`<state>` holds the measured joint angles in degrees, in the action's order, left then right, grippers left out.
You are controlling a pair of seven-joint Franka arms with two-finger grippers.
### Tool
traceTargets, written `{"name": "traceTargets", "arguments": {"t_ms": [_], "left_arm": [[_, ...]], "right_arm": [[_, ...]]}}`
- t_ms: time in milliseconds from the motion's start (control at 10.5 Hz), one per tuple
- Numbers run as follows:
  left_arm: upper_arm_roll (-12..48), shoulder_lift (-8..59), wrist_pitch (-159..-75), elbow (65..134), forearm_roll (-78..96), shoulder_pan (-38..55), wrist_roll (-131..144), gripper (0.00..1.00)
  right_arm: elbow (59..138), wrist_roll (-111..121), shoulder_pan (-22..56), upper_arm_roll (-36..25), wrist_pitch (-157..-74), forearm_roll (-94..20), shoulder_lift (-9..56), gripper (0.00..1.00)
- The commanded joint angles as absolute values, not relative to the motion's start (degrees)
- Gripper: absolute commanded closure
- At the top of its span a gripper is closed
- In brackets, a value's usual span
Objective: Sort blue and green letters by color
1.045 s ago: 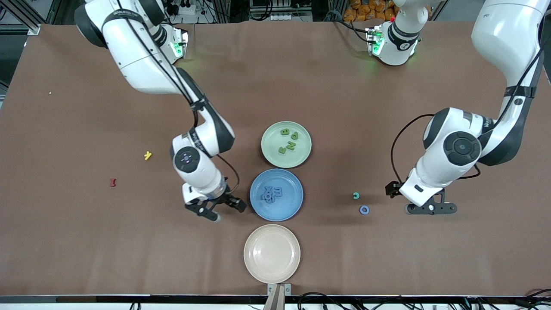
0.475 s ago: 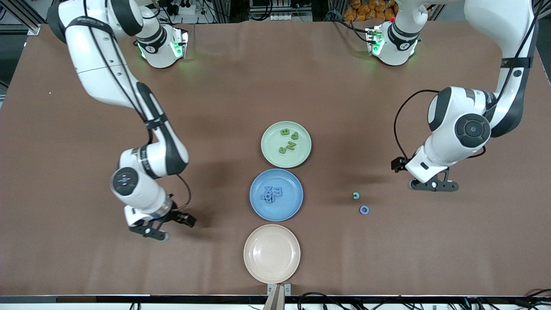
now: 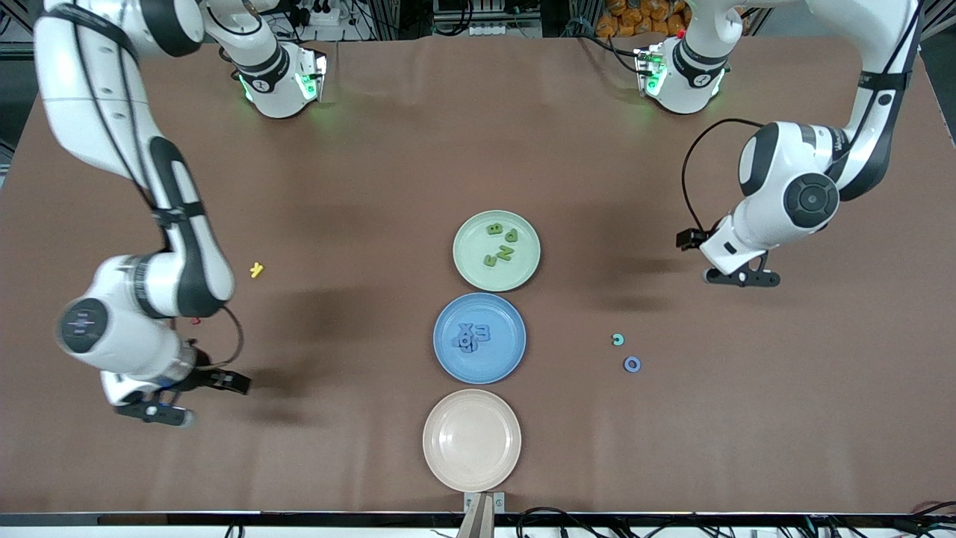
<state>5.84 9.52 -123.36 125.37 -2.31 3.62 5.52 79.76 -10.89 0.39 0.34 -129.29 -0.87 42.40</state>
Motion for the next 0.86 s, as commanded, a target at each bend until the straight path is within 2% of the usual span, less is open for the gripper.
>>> {"name": "traceTargets", "arguments": {"t_ms": [0,285,570,760], "left_arm": [[5.01,2.74,-119.56,129.91,-0.53,3.69,3.43,0.0],[4.92,-0.79,-118.21,125.89,-0.53,4.13,5.09,0.0],[4.92,0.52,-117.86,113.68,-1.14,4.04,4.93,0.0],[4.92,1.23,-117.77,108.83,-1.75,3.17,4.22,0.0]], "right_arm": [[83.83,-5.11,-3.16,1.5,-123.76,-0.53,35.1,0.0],[89.46,-2.46,-3.69,1.41,-117.2,-0.44,25.52,0.0],[89.74,-3.16,-4.13,1.41,-103.22,-0.53,16.73,0.0],[89.38,-3.16,-4.22,1.23,-97.23,-0.53,12.15,0.0]]}}
